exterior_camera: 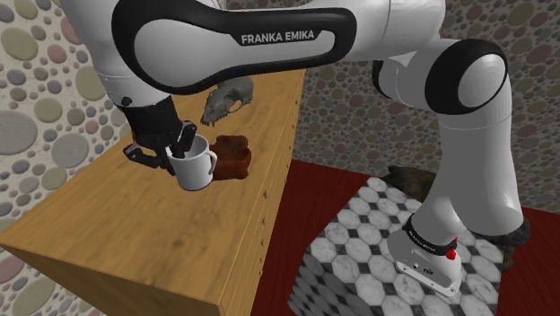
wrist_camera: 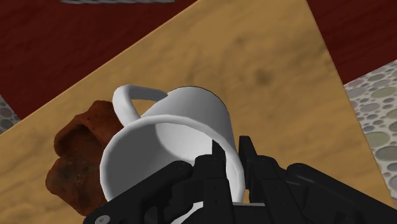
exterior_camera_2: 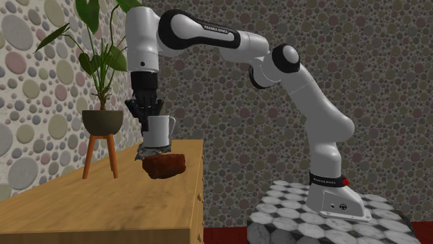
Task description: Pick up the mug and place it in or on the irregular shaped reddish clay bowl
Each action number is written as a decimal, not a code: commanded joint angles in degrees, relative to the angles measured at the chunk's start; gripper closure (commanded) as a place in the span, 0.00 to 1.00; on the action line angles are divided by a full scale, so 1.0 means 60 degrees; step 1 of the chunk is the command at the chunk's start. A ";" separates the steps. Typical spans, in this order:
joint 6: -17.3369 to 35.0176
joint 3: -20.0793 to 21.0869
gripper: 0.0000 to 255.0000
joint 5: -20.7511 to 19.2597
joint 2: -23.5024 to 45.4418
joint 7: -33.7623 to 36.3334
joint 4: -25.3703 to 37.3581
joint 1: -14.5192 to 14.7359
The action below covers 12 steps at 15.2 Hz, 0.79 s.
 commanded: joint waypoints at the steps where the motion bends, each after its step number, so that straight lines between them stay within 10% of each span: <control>1: -0.0312 -0.0007 1.00 -0.0027 0.0077 -0.0019 0.0395 0.0107; 12: -0.0078 -0.0277 1.00 0.0409 -0.0824 -0.1944 -0.0520 -0.1808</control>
